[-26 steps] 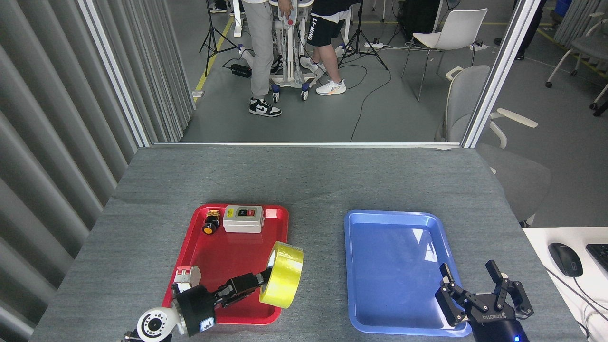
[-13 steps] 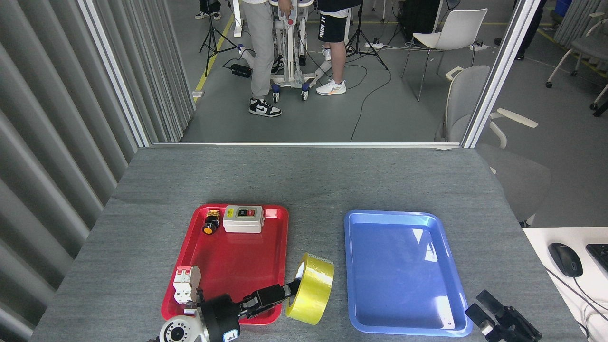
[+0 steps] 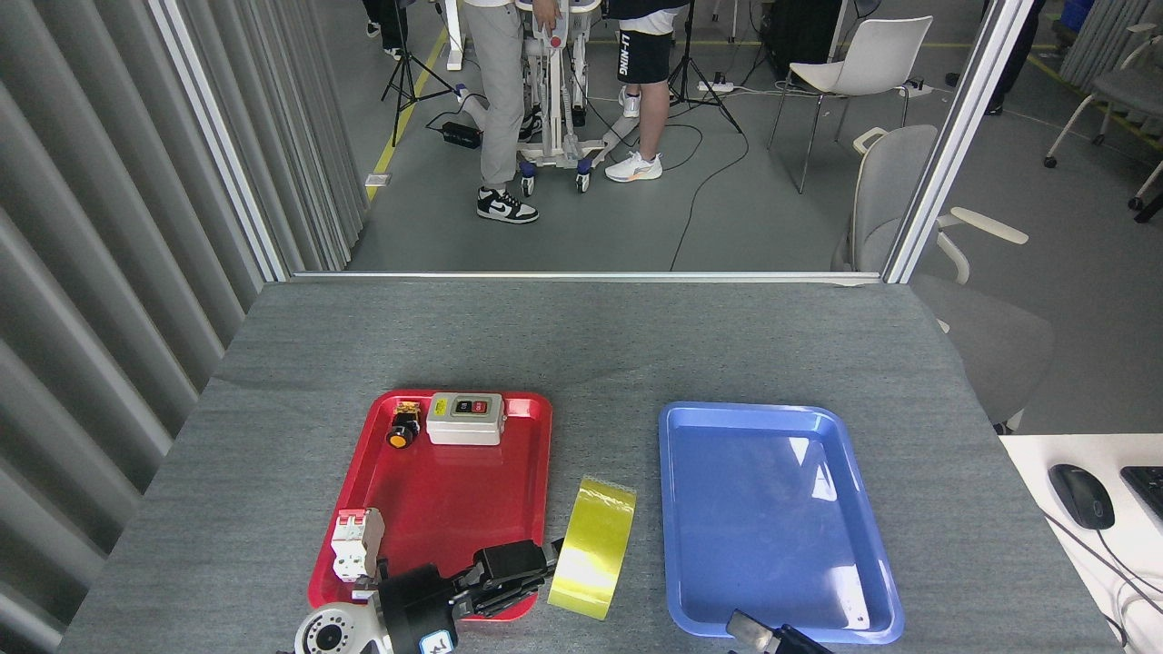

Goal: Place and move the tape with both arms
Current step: 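Reach the right gripper toward the tape held by the left gripper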

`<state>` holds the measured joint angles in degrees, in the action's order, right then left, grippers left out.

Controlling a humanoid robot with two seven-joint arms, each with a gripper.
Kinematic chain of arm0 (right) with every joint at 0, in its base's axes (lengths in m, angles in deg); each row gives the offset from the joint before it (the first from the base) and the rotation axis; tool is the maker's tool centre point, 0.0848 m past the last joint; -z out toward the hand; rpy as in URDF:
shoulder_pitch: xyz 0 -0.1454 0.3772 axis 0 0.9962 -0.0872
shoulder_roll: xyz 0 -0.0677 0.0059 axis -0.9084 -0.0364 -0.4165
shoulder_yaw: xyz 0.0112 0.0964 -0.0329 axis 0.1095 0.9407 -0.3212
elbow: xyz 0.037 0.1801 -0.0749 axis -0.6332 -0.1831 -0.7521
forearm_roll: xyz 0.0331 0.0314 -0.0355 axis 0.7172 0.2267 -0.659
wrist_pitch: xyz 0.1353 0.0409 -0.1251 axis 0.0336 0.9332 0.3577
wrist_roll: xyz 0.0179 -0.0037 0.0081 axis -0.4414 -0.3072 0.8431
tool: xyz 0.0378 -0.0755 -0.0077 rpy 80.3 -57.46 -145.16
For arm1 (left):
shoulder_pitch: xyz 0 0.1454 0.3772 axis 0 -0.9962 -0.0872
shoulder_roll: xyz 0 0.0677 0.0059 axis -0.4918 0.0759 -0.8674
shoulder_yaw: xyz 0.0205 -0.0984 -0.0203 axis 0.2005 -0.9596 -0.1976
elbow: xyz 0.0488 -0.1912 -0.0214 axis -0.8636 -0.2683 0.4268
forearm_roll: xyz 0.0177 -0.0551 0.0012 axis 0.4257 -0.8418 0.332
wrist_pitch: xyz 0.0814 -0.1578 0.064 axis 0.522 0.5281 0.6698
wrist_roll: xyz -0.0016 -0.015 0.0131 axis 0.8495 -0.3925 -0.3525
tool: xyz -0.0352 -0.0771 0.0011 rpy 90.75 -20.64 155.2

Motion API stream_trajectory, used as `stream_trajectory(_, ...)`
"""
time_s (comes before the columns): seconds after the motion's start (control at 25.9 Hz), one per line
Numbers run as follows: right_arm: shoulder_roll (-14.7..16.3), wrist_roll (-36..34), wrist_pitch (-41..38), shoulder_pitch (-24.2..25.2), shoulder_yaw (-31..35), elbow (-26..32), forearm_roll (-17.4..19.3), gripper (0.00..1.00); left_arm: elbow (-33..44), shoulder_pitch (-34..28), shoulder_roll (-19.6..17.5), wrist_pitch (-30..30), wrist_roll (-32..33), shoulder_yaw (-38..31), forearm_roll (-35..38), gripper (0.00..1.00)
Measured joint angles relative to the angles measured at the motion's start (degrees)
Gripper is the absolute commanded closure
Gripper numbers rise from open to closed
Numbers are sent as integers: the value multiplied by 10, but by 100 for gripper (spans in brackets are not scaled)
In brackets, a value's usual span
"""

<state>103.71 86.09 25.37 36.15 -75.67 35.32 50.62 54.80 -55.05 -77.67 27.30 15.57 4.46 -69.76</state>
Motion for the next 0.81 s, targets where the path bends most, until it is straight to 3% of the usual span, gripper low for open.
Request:
stream_trajectory(0.08, -41, 40, 0, -4, 1, 0, -3, 0, 1, -1, 0, 0, 1, 0, -5, 90)
stream_trajectory(0.23, -76, 68, 0, -22, 3, 6, -18, 0, 0, -2, 0, 0, 2, 0, -9, 90)
stream_trajectory(0.66, -93, 75, 0, -82, 2, 16, -30, 2, 0, -2, 1, -2, -2, -4, -6, 90)
stream_trajectory(0.81, -106, 73, 0, -103, -2, 16, -49, 4, 0, -1, 1, -3, -2, -12, -5, 90)
